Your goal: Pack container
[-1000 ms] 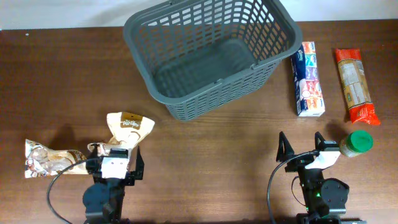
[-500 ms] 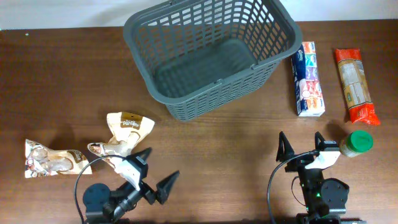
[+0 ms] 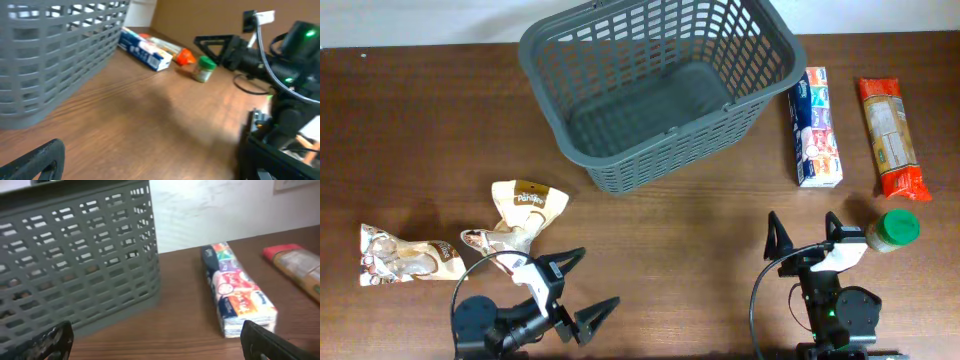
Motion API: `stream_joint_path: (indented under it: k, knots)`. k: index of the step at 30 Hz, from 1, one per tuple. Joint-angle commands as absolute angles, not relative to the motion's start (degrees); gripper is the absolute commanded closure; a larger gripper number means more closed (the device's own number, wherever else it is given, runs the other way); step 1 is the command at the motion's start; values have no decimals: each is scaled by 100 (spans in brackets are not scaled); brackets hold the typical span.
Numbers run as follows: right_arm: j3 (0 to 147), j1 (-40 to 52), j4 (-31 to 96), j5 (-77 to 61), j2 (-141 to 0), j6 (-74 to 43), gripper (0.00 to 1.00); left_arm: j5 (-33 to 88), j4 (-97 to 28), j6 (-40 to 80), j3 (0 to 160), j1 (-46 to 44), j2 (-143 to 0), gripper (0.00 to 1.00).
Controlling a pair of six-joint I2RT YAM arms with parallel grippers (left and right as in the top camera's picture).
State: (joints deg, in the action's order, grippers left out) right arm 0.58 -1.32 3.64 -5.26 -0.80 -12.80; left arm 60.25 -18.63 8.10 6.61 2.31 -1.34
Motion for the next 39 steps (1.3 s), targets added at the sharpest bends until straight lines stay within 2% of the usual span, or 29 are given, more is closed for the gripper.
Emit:
stream_joint_path:
  k: [1,4,7,11,15,18,23,31,35,39]
  knots:
    - [32,-67,322,-862,-19,-1953,1,6525,-1498,1441,648,211,-154,1]
    - [32,-71,60,-1186,-19,-2473,1,6694,-1125,1774,797,211,-154,1]
    - [113,-71,-132,-1793,-21,-2469,1,6665,-1114,1793,1232,211,-193,1]
    - [851,-75,1118,-1968,-130,-2038,1,6329,-1634,1247,2073,213,-576,1]
    - [1835,-75,2421,-1911,-550,-1323,1,5076,-3188,373,2919,213,-1057,1]
    - [2707,-75,2871,-1883,-1070,-1039,1,4729,-3148,86,3347,213,-1284,1]
    - [4895,-75,3715,-1863,-2447,-919,1,4733,-1645,12,3913,213,-1398,1]
    - [9465,-75,6792,-1844,-4945,-38,1,3489,-4069,-718,6160,213,-3208,1]
    - [11142,-75,7870,-2104,-5717,-43,1,3708,-3918,-635,6783,213,-3763,1]
    - [11911,-75,8191,-2504,-5959,-43,1,4257,-3389,-609,7126,211,-4034,1]
